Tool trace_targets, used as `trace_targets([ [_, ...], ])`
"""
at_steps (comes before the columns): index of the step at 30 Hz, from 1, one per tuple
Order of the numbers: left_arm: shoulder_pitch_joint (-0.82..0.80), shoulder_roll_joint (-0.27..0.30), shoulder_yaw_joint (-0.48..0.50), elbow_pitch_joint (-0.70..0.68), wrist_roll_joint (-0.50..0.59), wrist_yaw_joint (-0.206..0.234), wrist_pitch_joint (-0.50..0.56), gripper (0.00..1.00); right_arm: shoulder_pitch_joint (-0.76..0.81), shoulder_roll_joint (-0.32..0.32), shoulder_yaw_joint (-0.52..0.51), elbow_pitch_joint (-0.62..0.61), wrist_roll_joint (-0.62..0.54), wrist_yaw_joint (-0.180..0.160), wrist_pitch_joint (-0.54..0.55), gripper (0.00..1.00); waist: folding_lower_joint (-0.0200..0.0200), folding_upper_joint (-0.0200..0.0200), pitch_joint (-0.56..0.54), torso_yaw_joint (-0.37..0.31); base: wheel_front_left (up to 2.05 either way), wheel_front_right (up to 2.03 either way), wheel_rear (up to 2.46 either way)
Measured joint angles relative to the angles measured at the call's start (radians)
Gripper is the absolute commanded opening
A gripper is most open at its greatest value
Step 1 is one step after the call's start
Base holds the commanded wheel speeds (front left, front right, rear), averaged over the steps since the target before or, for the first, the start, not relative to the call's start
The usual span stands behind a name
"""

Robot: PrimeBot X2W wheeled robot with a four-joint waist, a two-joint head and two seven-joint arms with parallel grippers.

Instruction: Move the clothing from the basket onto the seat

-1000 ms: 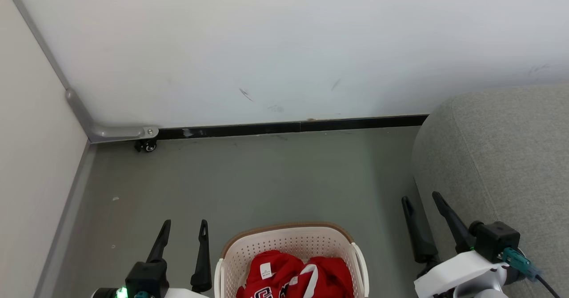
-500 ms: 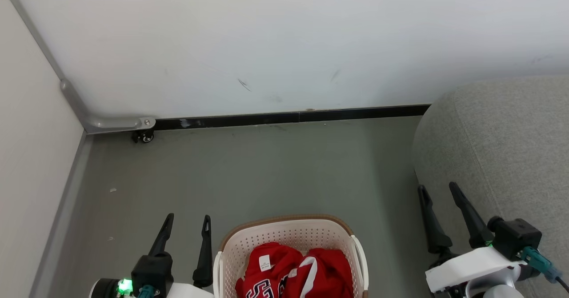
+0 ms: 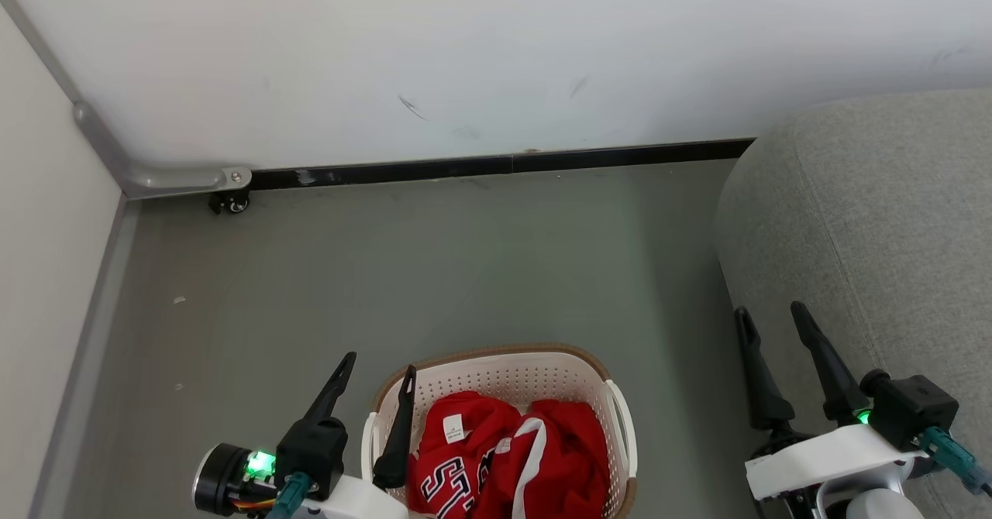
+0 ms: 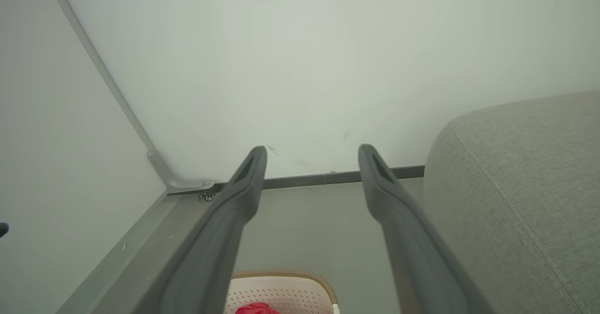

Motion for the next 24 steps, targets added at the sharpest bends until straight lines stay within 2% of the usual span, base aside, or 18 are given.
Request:
trace_targets([
  [11, -0.087, -0.004, -0.044, 0.06, 0.028, -0.027, 0.0, 1.0, -0.009, 0.001, -0.017, -0.044, -0.002, 0.0, -0.015, 1.0, 0.0, 0.0, 0.083, -0.027, 0.0, 0.0, 0.0],
  [24, -0.188, -0.007, -0.069, 0.162, 0.063, -0.044, 0.002, 1.0, -0.089, 0.001, -0.041, -0.092, -0.008, 0.0, -0.03, 1.0, 0.0, 0.0, 0.21, -0.073, 0.0, 0.0, 0.0],
])
